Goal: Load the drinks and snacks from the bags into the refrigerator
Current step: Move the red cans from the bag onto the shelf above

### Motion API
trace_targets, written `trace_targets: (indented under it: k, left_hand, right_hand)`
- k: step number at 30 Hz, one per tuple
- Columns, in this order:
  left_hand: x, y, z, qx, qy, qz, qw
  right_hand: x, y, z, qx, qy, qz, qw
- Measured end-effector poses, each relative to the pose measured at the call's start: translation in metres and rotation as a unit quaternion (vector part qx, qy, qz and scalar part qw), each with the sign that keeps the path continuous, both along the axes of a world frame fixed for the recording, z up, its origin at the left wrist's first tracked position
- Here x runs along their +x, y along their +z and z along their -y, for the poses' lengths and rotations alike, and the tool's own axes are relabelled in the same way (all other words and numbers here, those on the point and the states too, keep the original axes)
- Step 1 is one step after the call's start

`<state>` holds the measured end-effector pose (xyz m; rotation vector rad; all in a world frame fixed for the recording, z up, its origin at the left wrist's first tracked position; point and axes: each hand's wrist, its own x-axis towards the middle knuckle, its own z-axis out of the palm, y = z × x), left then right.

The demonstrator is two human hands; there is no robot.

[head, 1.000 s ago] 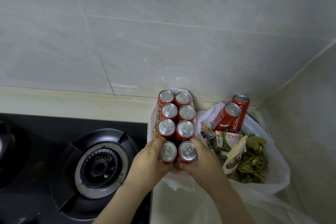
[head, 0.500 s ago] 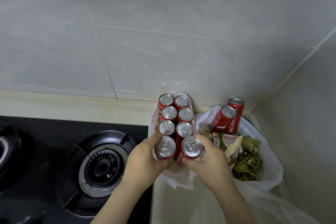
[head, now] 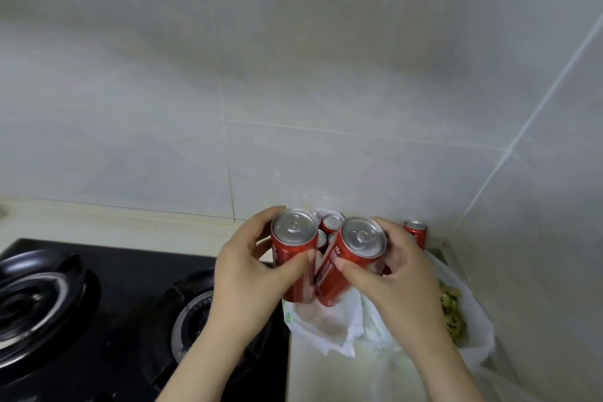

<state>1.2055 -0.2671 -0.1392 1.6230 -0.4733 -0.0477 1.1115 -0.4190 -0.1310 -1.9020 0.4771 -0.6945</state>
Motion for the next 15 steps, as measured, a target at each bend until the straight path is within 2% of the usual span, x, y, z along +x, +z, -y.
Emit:
trace_targets:
  k: [7,15]
  left_hand:
    - [-0.014,0.050,-0.036,-0.062,0.001,0.049,0.997]
    - [-0.022,0.089,-0.080,-0.091,0.048,0.087,0.991]
  right_hand:
    - [-0.010,0.055,-0.040,0.002,0.033,0.081,0.996]
    - [-0.007,0.096,-0.068,0.035,0.138,0.148,0.979]
